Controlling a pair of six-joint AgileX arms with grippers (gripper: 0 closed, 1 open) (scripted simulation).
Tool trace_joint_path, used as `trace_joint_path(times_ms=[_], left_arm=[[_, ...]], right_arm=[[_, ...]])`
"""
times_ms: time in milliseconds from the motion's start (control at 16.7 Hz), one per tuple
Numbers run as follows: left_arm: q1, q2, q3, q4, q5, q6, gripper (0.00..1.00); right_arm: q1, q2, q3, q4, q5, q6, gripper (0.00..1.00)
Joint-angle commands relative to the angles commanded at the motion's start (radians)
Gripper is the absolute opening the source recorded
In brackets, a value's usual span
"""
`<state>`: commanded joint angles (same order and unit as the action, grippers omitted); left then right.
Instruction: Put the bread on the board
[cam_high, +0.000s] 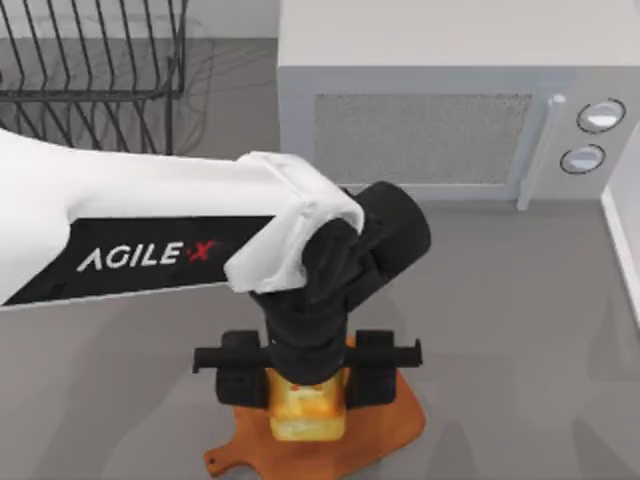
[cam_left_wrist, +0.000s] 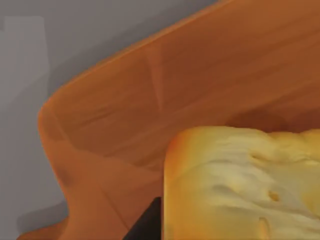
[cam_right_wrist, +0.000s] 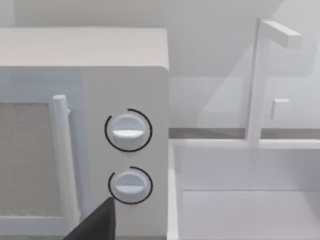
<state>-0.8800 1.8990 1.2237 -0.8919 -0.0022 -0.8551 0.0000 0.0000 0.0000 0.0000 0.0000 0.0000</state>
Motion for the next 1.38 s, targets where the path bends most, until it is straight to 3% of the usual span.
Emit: trace_joint_path(times_ms=[240,1020,1380], left_arm=[[0.000,0.005,-0.008,0.009,0.000,0.000,0.00],[0.000,0.005,-0.008,0.009,0.000,0.000,0.98],[0.000,0.005,-0.008,0.009,0.000,0.000,1.00]], right_arm=[[0.000,0.000,0.000,0.000,0.000,0.000,1.00],[0.000,0.000,0.000,0.000,0.000,0.000,1.00],[0.000,0.000,0.000,0.000,0.000,0.000,1.00]])
